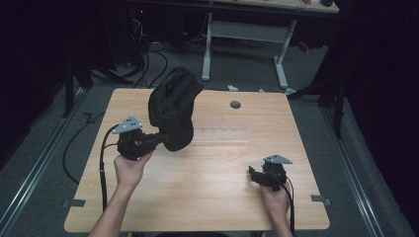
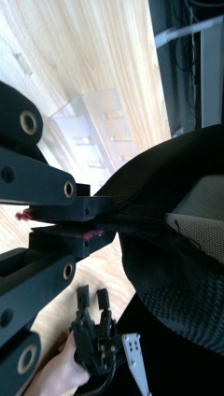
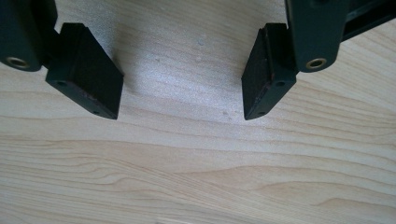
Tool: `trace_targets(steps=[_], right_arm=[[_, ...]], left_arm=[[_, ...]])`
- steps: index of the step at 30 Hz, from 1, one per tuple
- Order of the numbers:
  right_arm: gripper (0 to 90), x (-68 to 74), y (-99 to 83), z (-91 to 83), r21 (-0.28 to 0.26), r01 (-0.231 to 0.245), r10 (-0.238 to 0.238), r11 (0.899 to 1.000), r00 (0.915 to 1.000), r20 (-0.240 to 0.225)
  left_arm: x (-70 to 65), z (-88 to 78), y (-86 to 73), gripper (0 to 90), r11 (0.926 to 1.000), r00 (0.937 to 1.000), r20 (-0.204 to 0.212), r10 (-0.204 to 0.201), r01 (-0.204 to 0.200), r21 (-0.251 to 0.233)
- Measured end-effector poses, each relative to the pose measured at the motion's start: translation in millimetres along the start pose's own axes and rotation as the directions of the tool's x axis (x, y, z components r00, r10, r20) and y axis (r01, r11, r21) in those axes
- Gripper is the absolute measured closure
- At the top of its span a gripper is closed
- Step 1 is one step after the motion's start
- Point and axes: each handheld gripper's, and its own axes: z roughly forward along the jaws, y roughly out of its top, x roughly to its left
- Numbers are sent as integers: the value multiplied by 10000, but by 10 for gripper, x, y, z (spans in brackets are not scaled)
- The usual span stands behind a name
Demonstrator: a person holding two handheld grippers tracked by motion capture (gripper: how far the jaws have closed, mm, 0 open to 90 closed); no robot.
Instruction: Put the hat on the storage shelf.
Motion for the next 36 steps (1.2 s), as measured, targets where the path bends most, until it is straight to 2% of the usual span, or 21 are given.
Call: trace_targets(steps=[7, 9, 10, 19, 36], right_arm=[[296, 1, 0, -1, 5, 13, -13, 10000, 10000, -8], [296, 1, 0, -1, 6, 15, -15, 10000, 10000, -13], [296, 1, 0, -1, 4, 23, -23, 10000, 10000, -9], [296, 1, -1, 0, -5, 43, -43, 10000, 10000, -20], [296, 2, -1, -1, 5, 26, -26, 10000, 10000, -11]], left_arm=[[35, 62, 81, 862, 9998, 9993, -314, 182, -181, 25], [40, 78, 102, 862, 9997, 9986, -461, 240, -239, 32], [51, 90, 126, 861, 9994, 9971, -668, 351, -352, 7], [115, 157, 169, 862, 9996, 9943, -1034, 263, -265, -6], [230, 351, 152, 861, 9981, 9818, -1839, 473, -394, 466]])
